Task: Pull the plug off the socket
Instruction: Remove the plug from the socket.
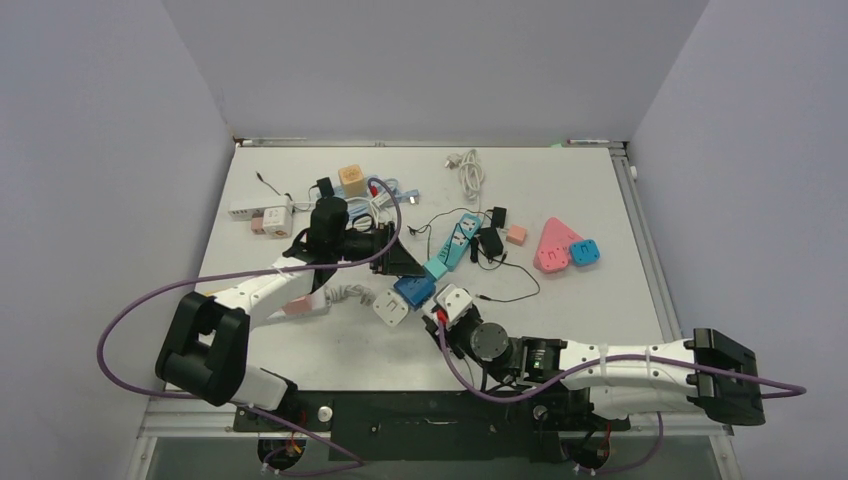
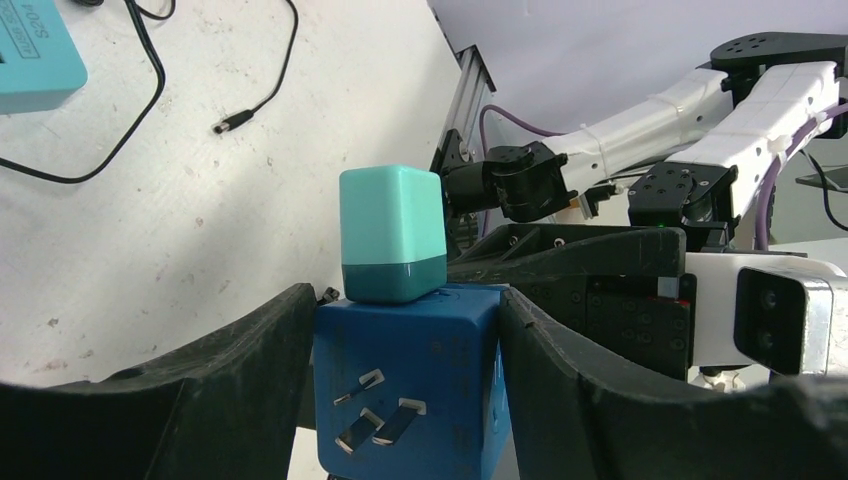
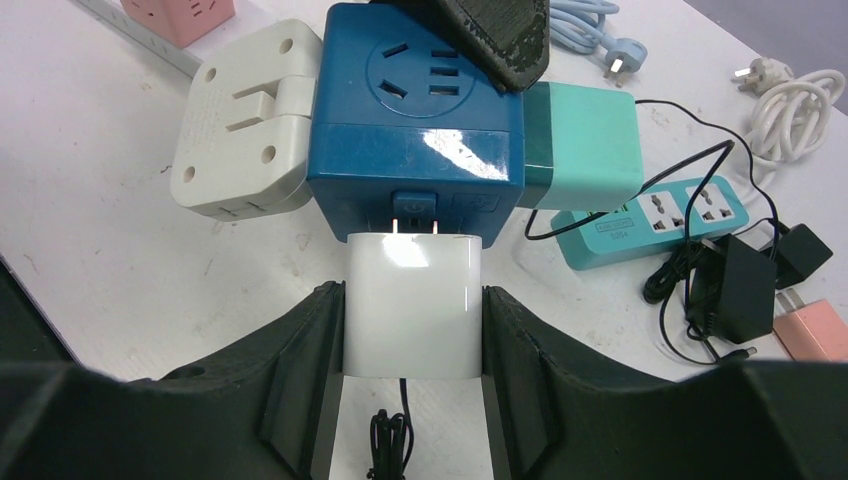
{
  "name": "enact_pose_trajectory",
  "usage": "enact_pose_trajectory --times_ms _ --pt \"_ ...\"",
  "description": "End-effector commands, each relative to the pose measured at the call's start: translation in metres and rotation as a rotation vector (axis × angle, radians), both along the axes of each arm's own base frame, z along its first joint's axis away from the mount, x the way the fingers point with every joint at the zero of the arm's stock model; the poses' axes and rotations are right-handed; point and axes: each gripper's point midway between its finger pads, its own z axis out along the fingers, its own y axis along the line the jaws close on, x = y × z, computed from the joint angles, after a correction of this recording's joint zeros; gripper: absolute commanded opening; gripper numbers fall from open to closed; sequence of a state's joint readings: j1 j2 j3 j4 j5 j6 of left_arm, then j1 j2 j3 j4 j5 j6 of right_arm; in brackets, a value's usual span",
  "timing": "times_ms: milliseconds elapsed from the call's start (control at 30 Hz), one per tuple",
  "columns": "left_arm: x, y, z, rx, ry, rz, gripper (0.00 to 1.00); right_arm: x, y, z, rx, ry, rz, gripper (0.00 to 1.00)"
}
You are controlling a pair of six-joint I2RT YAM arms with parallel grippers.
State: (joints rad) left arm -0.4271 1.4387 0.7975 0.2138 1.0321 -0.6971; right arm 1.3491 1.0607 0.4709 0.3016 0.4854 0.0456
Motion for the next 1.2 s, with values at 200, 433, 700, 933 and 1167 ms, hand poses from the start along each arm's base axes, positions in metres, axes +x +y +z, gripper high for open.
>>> enact_pose_trajectory --times_ms 200,433,700,933,1167 --pt "-0.007 -0.008 0.018 -0.067 -0.052 -0.073 0.17 0.000 0.017 0.058 0.252 0.006 0.068 0.05" --pt "-0.004 -0.008 0.015 -0.054 -0.052 -0.057 0.07 -0.010 0.028 0.061 0.245 0.045 0.154 0.05" --pt "0.004 -0.004 0.010 -0.023 -0.061 -0.004 0.00 0.008 0.019 0.047 0.245 0.074 0.004 0.05" --pt "0.017 0.003 0.004 0.017 -0.068 0.071 0.00 0.017 0.018 0.033 0.244 0.108 -0.104 0.05" --pt "0.024 0.009 0.001 0.045 -0.076 0.117 0.00 0.027 0.016 0.023 0.256 0.140 -0.217 0.05"
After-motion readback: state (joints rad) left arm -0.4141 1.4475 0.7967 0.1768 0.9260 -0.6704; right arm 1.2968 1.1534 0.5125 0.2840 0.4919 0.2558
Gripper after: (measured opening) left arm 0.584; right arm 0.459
